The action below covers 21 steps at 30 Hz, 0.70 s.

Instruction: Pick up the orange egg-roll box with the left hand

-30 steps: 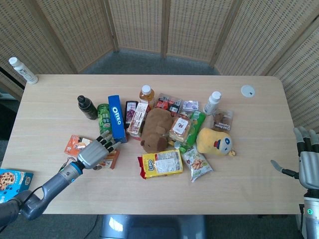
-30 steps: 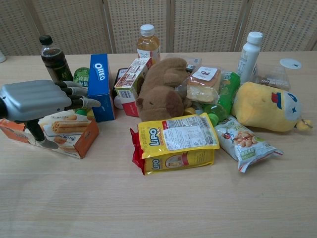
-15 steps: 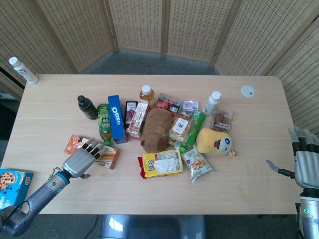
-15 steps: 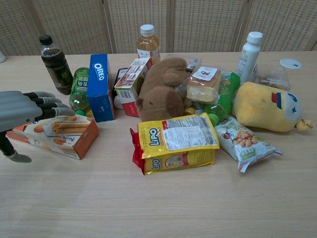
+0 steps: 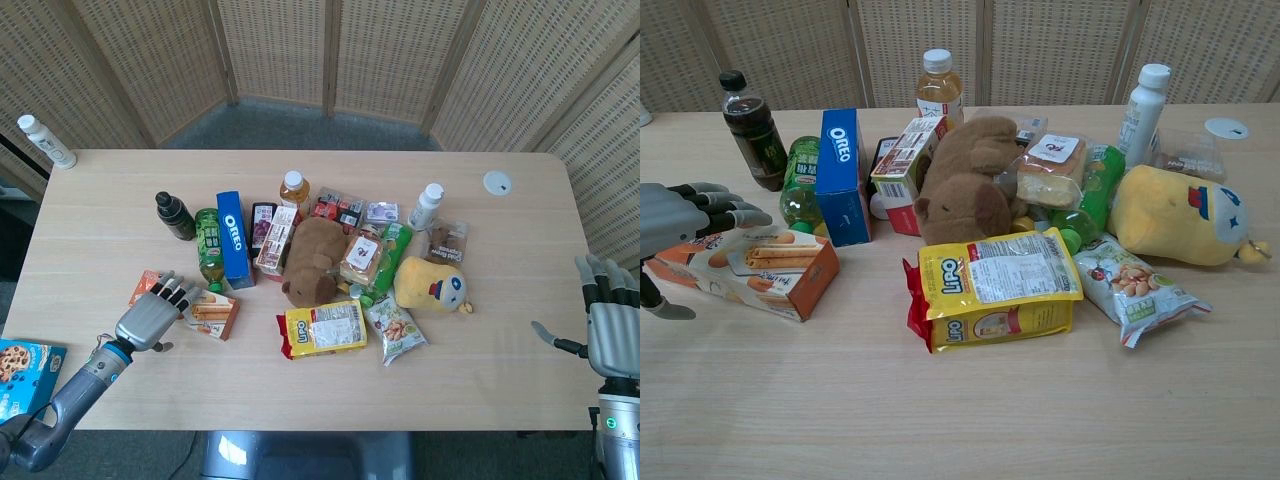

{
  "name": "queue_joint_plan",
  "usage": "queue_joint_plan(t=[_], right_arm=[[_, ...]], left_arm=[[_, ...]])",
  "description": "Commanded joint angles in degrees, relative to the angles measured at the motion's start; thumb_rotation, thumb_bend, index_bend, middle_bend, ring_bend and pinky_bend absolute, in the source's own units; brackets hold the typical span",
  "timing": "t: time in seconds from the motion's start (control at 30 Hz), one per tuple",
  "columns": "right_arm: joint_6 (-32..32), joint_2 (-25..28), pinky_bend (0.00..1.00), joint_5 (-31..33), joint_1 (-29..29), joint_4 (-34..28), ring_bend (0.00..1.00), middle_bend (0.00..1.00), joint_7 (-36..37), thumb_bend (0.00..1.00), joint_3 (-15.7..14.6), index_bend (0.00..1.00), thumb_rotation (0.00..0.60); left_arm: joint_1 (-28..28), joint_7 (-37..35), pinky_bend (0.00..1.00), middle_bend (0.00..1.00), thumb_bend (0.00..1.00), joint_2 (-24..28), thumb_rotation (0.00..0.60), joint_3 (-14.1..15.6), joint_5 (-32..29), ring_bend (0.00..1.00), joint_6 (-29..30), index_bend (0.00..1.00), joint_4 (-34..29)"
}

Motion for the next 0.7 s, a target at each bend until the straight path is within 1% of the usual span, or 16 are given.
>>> queue_joint_plan(t=[0.03,0.27,0.4,0.47,0.53,0.6,0.63,0.67,0.7], right_arm=[[-0.27,-0.10,0.00,0.16,0.15,-0.09,0.03,0.02,-0.06,0.00,0.06,0.00,0.354],[-0.44,-0.08,0.00,0.49,0.16,-0.18,0.03,0.02,-0.15,0.00,0.13,0.00,0.356],[-0.09,0.03,0.00,0.54,-0.12,-0.18,0.03,0.02,-0.08,0.00,0.09,0.00,0.351],[0.05,0.11,0.00,0.62,-0.27,-0.19,0.03,0.02,-0.08,0.00,0.07,0.00,0.357],[0.24,0.21,0.00,0.69,-0.41,-0.27,0.03,0.02,-0.01,0.00,0.13,0.00,0.356],[0.32,0.25,0.00,0.70,-0.44,-0.32,0.03,0.02,0.02,0.00,0.17,0.00,0.352],[0.37,0.21,0.00,0.71,-0.45,-0.33,0.04,0.02,-0.01,0.00,0.21,0.00,0.351],[0.39,0.18,0.00,0.72,-0.43,-0.34,0.04,0.02,-0.09,0.00,0.23,0.00,0.353],[0.36,0.16,0.00,0.74,-0.41,-0.38,0.04,0.02,-0.17,0.00,0.23,0.00,0.355]], left_arm=[[0.10,-0.79,0.00,0.00,0.11,-0.83,0.515,-0.32,-0.19,0.00,0.18,0.00,1.04],[-0.41,-2.38,0.00,0.00,0.11,-2.46,0.517,-0.40,-0.38,0.00,-1.11,0.00,2.20],[-0.66,-4.46,0.00,0.00,0.11,-3.44,0.517,-0.30,-0.04,0.00,-1.57,0.00,2.64],[-0.60,-5.69,0.00,0.00,0.11,-3.89,0.537,-0.17,0.74,0.00,-0.90,0.00,3.25],[-0.45,-7.31,0.00,0.00,0.11,-4.56,0.579,-0.07,1.59,0.01,0.03,0.00,4.21],[-0.45,-7.82,0.04,0.00,0.12,-5.02,0.599,0.05,1.71,0.05,-0.06,0.02,5.04],[-0.45,-8.18,0.09,0.00,0.12,-5.36,0.600,0.04,1.62,0.10,-0.19,0.04,5.44],[-0.44,-8.44,0.19,0.02,0.13,-5.60,0.600,0.02,1.44,0.17,-0.41,0.07,5.65],[-0.43,-8.75,0.24,0.04,0.13,-5.81,0.600,0.01,1.25,0.21,-0.64,0.09,5.78]])
